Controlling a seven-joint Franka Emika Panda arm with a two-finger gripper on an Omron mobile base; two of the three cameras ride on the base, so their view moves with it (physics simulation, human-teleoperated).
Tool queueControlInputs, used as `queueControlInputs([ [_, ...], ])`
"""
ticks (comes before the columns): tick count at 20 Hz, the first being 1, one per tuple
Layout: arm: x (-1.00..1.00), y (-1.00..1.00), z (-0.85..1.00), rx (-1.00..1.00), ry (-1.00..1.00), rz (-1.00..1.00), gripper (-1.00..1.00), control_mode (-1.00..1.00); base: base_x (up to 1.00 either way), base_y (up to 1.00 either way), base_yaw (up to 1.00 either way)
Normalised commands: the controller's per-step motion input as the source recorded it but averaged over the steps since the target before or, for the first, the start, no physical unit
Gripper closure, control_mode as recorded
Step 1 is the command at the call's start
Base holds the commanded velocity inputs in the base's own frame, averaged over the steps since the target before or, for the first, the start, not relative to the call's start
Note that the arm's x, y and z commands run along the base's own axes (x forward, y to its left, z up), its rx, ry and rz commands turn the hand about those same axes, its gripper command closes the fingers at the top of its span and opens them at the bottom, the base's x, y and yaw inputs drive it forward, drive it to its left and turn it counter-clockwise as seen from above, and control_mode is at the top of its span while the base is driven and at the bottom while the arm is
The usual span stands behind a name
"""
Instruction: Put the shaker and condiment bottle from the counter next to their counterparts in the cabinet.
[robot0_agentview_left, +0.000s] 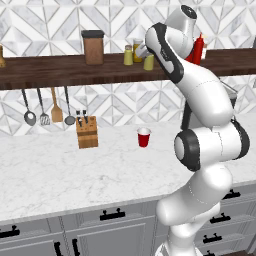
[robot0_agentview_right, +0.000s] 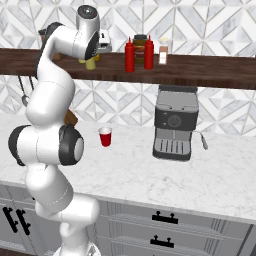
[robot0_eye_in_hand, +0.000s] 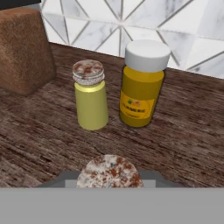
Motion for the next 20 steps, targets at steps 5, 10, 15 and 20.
queueControlInputs([
  [5, 0.09, 0.0, -0.08, 0.0, 0.0, 0.0, 1.0, -1.0, 0.0, 0.0, 0.0],
  [10, 0.01, 0.0, -0.3, 0.0, 0.0, 0.0, 1.0, -1.0, 0.0, 0.0, 0.0],
  [15, 0.07, 0.0, -0.11, 0.0, 0.0, 0.0, 1.0, -1.0, 0.0, 0.0, 0.0],
  [20, 0.01, 0.0, -0.13, 0.02, 0.0, 0.0, 1.0, -1.0, 0.0, 0.0, 0.0],
])
